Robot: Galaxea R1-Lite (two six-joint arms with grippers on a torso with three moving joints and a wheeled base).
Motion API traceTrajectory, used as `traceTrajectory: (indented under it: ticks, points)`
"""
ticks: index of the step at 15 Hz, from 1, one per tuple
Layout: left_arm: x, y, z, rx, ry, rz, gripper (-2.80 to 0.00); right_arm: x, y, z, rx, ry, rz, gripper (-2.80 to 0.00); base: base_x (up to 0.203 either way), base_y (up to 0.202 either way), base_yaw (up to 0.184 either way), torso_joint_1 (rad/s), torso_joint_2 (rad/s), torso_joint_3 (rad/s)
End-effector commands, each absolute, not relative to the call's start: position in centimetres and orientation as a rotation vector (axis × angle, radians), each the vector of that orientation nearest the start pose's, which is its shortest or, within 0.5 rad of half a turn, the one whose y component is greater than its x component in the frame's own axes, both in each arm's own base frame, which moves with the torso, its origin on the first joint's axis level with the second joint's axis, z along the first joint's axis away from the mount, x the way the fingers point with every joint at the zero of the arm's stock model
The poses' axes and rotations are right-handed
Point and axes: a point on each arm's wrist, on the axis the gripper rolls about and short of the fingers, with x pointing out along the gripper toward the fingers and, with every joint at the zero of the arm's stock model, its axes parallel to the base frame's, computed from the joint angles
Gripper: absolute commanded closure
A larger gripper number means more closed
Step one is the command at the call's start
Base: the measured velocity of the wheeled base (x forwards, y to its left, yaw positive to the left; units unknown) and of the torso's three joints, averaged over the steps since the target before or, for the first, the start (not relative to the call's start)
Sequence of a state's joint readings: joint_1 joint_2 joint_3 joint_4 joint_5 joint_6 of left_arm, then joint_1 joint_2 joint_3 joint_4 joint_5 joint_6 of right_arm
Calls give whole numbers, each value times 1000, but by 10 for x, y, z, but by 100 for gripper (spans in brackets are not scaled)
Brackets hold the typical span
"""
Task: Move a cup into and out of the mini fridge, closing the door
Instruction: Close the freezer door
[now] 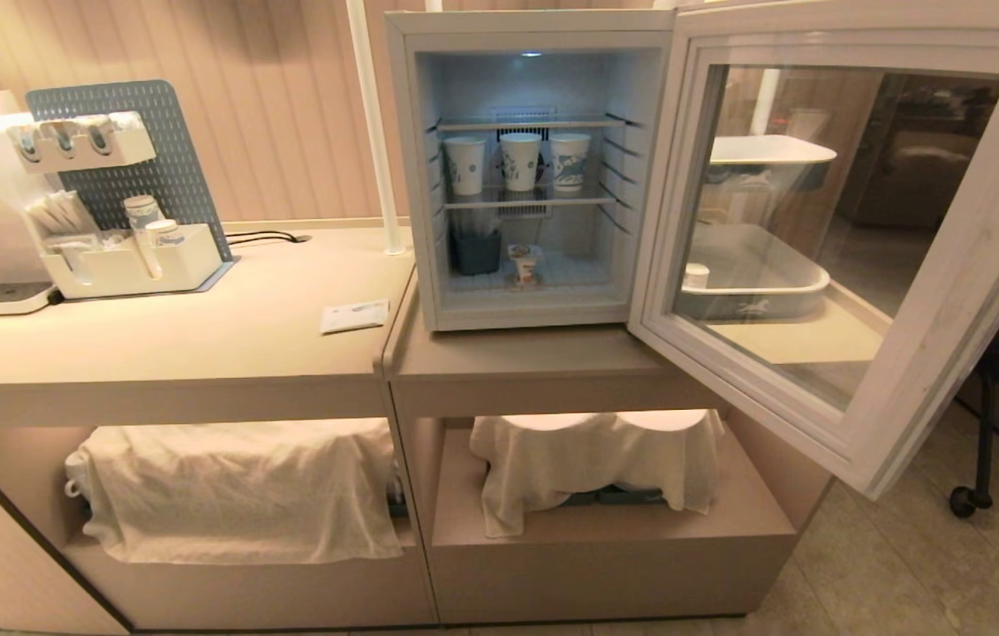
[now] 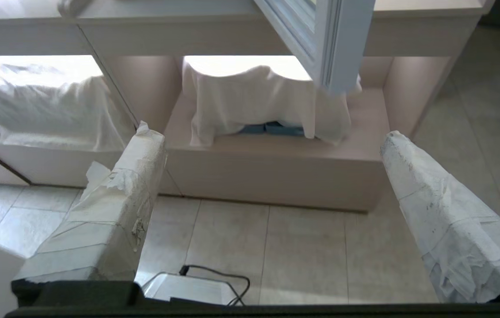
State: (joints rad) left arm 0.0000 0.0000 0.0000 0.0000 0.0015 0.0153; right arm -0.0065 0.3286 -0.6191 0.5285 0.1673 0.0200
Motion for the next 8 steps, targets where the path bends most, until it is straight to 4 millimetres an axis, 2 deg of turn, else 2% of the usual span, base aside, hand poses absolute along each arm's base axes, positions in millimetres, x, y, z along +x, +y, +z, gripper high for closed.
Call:
traceTrajectory:
  ticks: [1, 3, 5, 8]
  points:
    - [-23, 0, 75, 15, 0, 2, 0, 6, 3, 223, 56, 394, 125, -280, 0, 0, 0, 0, 0, 0]
    - [-23, 0, 75, 15, 0, 2, 0, 43, -1, 250, 66, 440, 44, -280, 0, 0, 0, 0, 0, 0]
    - [-23, 0, 75, 15, 0, 2, 0, 71, -9, 271, 67, 379, -70, -280, 0, 0, 0, 0, 0, 0]
    - [-23, 0, 75, 15, 1, 2, 0, 89, -22, 271, 21, 380, -230, -280, 0, 0, 0, 0, 0, 0]
